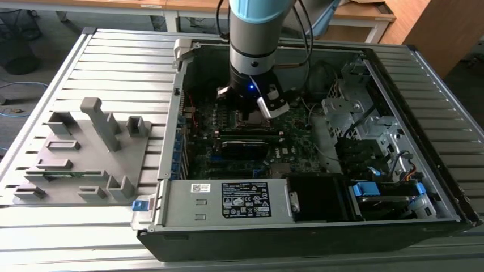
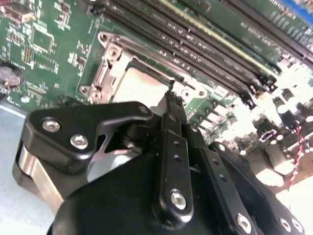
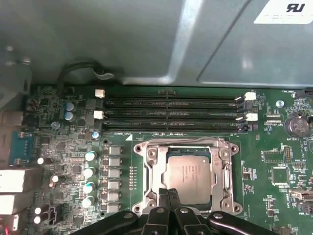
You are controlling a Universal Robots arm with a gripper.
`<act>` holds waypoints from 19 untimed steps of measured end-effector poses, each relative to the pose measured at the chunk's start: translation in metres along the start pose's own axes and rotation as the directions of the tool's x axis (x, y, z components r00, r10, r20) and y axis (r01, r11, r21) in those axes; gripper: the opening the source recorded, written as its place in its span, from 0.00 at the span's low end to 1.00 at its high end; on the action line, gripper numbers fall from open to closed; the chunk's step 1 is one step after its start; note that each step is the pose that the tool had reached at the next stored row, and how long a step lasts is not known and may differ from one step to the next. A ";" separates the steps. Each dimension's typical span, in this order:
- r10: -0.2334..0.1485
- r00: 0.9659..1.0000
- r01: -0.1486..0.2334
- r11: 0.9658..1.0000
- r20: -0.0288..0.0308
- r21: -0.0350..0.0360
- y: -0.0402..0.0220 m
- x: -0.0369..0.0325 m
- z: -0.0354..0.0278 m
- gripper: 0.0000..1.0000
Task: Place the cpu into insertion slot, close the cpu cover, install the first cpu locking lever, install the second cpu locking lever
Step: 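Install the second cpu locking lever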
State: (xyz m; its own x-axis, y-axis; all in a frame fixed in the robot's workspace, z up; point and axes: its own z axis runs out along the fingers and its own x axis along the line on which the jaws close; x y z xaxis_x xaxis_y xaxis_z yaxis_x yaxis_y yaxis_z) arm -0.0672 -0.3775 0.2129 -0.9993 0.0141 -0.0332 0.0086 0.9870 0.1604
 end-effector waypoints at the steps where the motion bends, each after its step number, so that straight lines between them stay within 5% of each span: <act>1: 0.000 1.000 0.000 1.000 0.000 0.011 0.0020 -0.0006 0.0005 0.11; 6: -0.002 1.000 0.002 0.999 0.000 0.046 0.0108 -0.0053 0.0028 0.11; 13: -0.002 1.000 0.002 0.998 -0.002 0.063 0.0139 -0.0199 0.0043 0.11; 16: -0.002 1.000 0.002 0.998 -0.002 0.065 0.0186 -0.0206 0.0052 0.11; 19: -0.002 1.000 0.002 0.997 -0.002 0.074 0.0242 -0.0206 0.0061 0.11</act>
State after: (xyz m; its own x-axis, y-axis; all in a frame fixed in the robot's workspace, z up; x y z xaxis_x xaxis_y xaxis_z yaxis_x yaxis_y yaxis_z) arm -0.0462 -0.3529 0.2115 -0.9994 0.0115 -0.0317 0.0088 0.9962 0.0871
